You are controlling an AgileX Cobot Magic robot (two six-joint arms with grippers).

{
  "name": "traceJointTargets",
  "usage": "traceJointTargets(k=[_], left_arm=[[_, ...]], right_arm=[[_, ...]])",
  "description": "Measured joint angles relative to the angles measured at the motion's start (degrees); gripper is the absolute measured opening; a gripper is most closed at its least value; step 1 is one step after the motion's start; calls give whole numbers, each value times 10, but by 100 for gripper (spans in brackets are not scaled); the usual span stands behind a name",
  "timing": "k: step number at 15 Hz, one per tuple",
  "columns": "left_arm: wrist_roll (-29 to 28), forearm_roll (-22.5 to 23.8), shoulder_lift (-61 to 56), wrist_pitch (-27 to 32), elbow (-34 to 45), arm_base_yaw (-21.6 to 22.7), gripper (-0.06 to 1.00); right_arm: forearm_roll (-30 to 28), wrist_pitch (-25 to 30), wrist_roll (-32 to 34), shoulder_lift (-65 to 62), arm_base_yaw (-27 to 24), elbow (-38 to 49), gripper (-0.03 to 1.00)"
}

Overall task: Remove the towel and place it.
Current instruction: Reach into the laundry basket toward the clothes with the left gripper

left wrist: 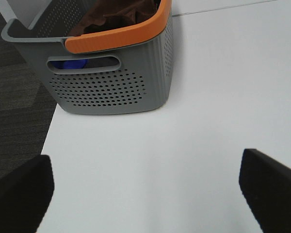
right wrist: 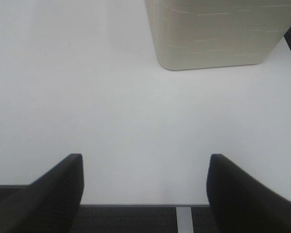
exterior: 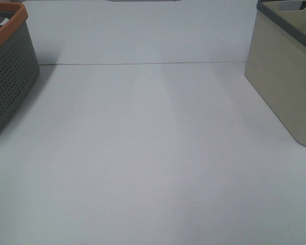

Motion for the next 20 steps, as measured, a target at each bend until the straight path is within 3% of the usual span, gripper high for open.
traceJointTargets(k=[9, 12, 20], left_arm=[[0, -1, 0, 0, 0, 0, 99], [0, -44, 0, 0, 0, 0, 99], [10, -57, 0, 0, 0, 13, 99]], right_arm=[[0, 0, 0, 0, 0, 0, 62], [0, 0, 0, 0, 0, 0, 62], [0, 0, 0, 0, 0, 0, 62]])
